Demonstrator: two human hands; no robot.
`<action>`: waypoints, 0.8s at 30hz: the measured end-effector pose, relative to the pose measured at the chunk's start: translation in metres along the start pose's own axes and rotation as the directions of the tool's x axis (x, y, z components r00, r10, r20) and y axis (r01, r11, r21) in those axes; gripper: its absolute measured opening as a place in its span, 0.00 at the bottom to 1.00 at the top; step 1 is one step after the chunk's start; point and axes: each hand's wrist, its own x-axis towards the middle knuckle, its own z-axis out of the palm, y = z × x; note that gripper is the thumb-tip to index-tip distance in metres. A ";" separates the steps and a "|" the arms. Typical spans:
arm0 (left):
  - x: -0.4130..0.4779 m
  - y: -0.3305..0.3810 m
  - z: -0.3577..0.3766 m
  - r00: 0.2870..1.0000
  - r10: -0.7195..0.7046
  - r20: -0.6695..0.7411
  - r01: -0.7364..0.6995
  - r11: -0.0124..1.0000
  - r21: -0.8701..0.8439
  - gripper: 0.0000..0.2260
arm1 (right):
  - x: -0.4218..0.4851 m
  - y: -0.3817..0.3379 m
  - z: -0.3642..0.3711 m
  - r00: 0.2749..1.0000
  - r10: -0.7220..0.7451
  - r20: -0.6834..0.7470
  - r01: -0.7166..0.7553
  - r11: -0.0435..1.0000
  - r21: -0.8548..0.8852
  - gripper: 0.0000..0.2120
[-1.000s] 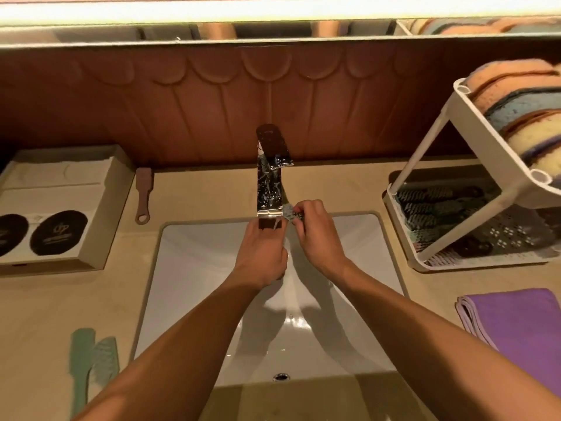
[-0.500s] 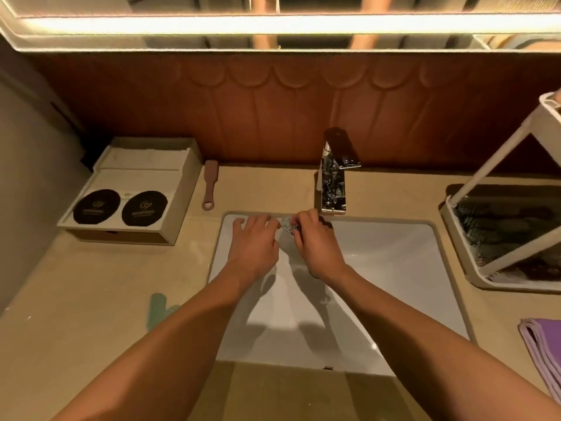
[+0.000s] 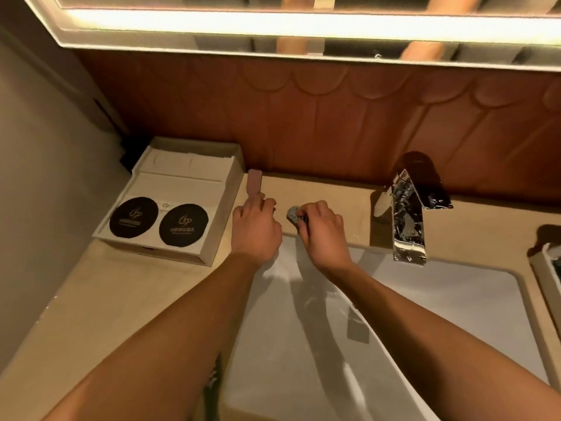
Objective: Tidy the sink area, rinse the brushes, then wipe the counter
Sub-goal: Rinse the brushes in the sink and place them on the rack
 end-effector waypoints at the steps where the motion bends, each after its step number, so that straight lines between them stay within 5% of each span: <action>1: 0.008 -0.005 0.001 0.999 -0.034 0.001 0.034 0.999 -0.018 0.19 | 0.007 -0.001 0.004 1.000 0.001 0.003 -0.001 1.000 0.008 0.10; 10: 0.058 -0.016 0.011 0.973 -0.196 0.126 0.206 0.976 -0.074 0.27 | 0.042 -0.012 0.028 0.999 0.018 -0.038 -0.016 0.998 0.058 0.09; 17: 0.060 -0.014 0.013 0.966 -0.250 0.065 0.259 0.938 -0.233 0.30 | 0.045 -0.008 0.029 0.999 0.035 0.017 -0.036 0.997 0.061 0.10; 24: 0.004 0.015 -0.003 0.992 -0.118 -0.051 0.094 0.936 -0.340 0.23 | -0.001 -0.001 -0.007 1.000 -0.005 0.021 0.003 0.995 0.101 0.11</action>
